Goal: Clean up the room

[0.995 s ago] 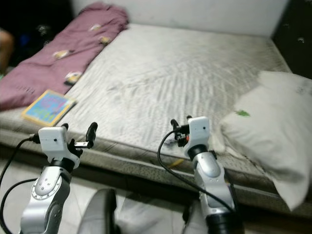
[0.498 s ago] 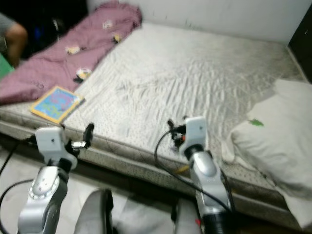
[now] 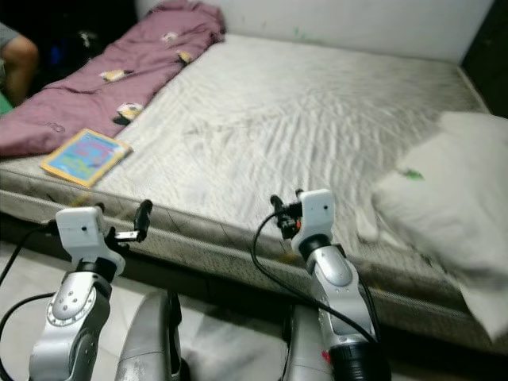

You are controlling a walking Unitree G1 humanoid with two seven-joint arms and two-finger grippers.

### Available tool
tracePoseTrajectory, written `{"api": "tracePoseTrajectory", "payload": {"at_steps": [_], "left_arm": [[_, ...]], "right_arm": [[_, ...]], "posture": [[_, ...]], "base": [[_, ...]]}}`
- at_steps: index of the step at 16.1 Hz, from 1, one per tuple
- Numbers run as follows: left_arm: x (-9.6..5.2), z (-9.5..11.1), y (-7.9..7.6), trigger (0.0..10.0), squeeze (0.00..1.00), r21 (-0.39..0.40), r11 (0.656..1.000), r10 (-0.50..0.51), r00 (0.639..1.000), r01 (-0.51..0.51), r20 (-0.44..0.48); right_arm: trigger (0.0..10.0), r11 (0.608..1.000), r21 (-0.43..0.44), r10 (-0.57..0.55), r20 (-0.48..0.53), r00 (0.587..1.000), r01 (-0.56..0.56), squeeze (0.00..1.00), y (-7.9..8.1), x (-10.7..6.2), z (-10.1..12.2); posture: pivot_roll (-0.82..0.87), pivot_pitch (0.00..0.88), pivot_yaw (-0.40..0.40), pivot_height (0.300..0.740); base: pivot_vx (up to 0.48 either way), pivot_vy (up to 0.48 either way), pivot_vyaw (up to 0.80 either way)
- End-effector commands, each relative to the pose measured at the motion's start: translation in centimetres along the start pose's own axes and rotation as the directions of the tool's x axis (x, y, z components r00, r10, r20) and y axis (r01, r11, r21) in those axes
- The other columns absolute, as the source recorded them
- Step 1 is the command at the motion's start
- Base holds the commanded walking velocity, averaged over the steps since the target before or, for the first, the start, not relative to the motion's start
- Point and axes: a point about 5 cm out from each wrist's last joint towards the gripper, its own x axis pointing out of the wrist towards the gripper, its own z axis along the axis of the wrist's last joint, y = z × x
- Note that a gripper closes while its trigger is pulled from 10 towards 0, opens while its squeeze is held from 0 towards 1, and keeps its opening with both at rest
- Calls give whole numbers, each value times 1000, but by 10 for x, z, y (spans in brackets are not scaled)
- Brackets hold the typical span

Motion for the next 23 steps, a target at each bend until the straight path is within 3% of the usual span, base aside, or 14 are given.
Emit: {"api": "tracePoseTrajectory", "payload": {"at_steps": [1,4,8,10,12,13,15,18,20,23], "left_arm": [[0,3,3,10000,0,25,1000,18,1000,-18,2],[-2,9,3,10000,0,13,1000,15,1000,-15,12],[-17,14,3,10000,0,9,999,37,999,-37,3],[-37,11,2,10000,0,3,999,45,998,-44,-51],[-51,11,3,10000,0,-2,999,44,996,-45,-80],[-60,13,2,10000,0,1,999,54,993,-54,-105],[-64,17,-4,10000,0,23,999,38,993,-35,-109],[-68,29,-10,10000,0,34,999,-8,994,11,-105],[-67,32,-7,10000,0,35,999,-17,995,20,-103],[-64,32,-8,10000,0,37,999,-22,993,26,-112]], "right_arm": [[10000,1000,8,2,-11,1000,-1,0,0,1,-1],[10000,1000,-4,28,-37,999,-29,0,4,7,-5],[10000,998,10,54,-60,997,-54,0,12,11,-7],[10000,997,-21,77,-86,993,-79,0,16,13,-13],[10000,995,-20,95,-97,991,-97,0,21,15,-16],[10000,991,-30,130,-83,988,-133,0,28,19,-13],[10000,987,-19,160,-59,985,-162,0,36,32,-7],[10000,983,-25,181,28,983,-180,0,49,64,20],[10000,989,-29,149,69,986,-147,0,39,69,30],[10000,994,-35,107,70,992,-105,0,23,63,24]], "posture": [[31,0,-10,495],[50,15,-22,495],[78,65,-45,495],[115,156,-52,495],[126,187,-53,495],[143,214,-52,495],[162,241,-48,495],[189,273,-24,495],[179,268,-13,495],[165,261,-10,495]], "base": [[0,0,0],[0,0,0],[0,0,0],[0,0,0],[0,0,0],[0,0,0],[0,0,0],[0,0,0],[139,0,0],[300,0,0]]}}
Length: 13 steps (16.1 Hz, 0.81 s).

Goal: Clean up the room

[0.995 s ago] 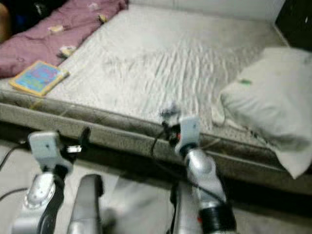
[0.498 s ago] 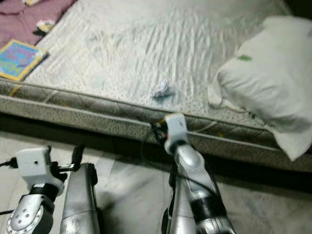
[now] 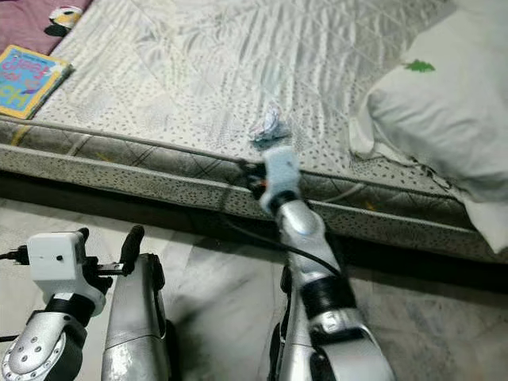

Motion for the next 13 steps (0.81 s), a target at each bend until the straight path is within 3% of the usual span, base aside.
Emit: {"api": "tracePoseTrajectory", "payload": {"at_steps": [1,7,13], "left_arm": [[0,3,-1,10000,0,5,1000,-5,1000,5,5],[16,4,-2,10000,0,-3,1000,-15,1000,15,25],[25,2,-1,10000,0,-4,1000,12,999,-11,30]], "right_arm": [[10000,1000,8,-14,9,1000,14,0,-3,-2,-2],[10000,999,20,-50,36,998,49,0,-7,-16,-4],[10000,999,28,-23,14,1000,23,0,0,-29,-14]], "posture": [[161,256,-10,495],[140,183,-10,495],[139,155,-13,495]], "base": [[311,0,0],[299,0,0],[0,0,0]]}}
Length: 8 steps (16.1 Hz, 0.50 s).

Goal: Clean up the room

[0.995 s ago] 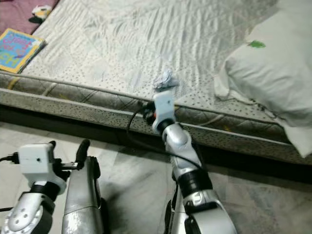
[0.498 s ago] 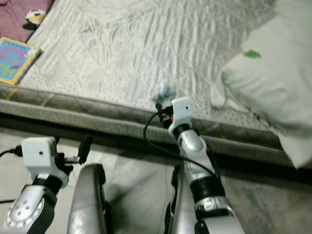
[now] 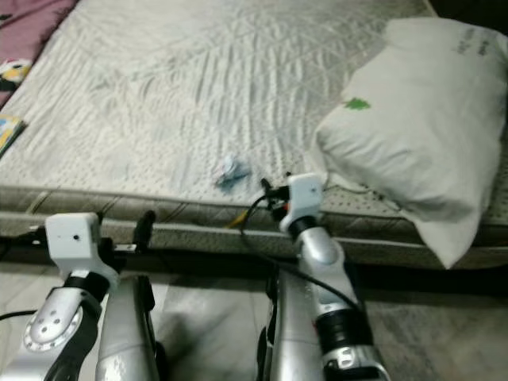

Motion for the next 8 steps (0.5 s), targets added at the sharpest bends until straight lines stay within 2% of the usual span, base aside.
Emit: {"api": "tracePoseTrajectory", "payload": {"at_steps": [1,4,6,8], "left_arm": [[-1,-4,4,10000,0,13,1000,28,999,-28,-16],[-3,-5,7,10000,0,25,999,46,999,-45,-19],[-4,-6,9,10000,0,31,998,54,998,-53,-24],[-6,-7,10,10000,0,37,998,58,998,-57,-35]], "right_arm": [[10000,999,2,32,-1,999,-32,0,7,1,1],[10000,989,-7,148,-9,989,-148,0,24,3,-2],[10000,980,-29,196,-32,980,-197,0,32,3,-7],[10000,979,-53,197,-27,980,-198,0,35,10,-6]], "posture": [[147,153,-13,495],[162,150,-11,495],[170,152,-9,495],[184,164,-6,495]], "base": [[0,0,0],[0,0,800],[0,0,428],[0,0,0]]}}
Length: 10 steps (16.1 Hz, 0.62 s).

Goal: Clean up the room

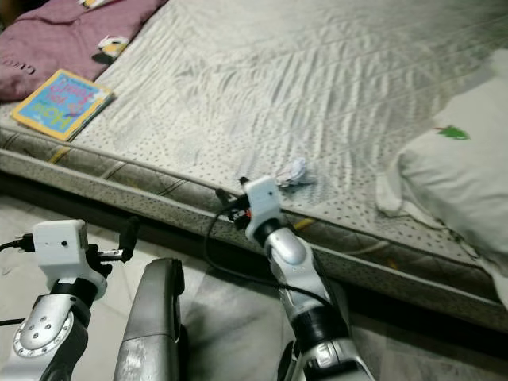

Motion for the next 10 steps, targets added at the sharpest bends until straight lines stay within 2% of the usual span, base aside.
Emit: {"api": "tracePoseTrajectory", "payload": {"at_steps": [1,6,10], "left_arm": [[-3,0,0,10000,0,8,1000,1,1000,-1,-9],[-17,2,4,10000,0,25,1000,14,1000,-14,-19],[-16,4,0,10000,0,25,1000,-4,1000,4,-13]], "right_arm": [[10000,999,-16,-32,-13,999,32,0,-6,0,-3],[10000,985,-44,-167,4,986,167,0,-13,32,11],[10000,968,-92,-234,1,972,233,0,-18,46,20]], "posture": [[192,173,-4,495],[232,228,-5,495],[230,230,-1,495]], "base": [[0,0,0],[0,0,0],[0,0,0]]}}
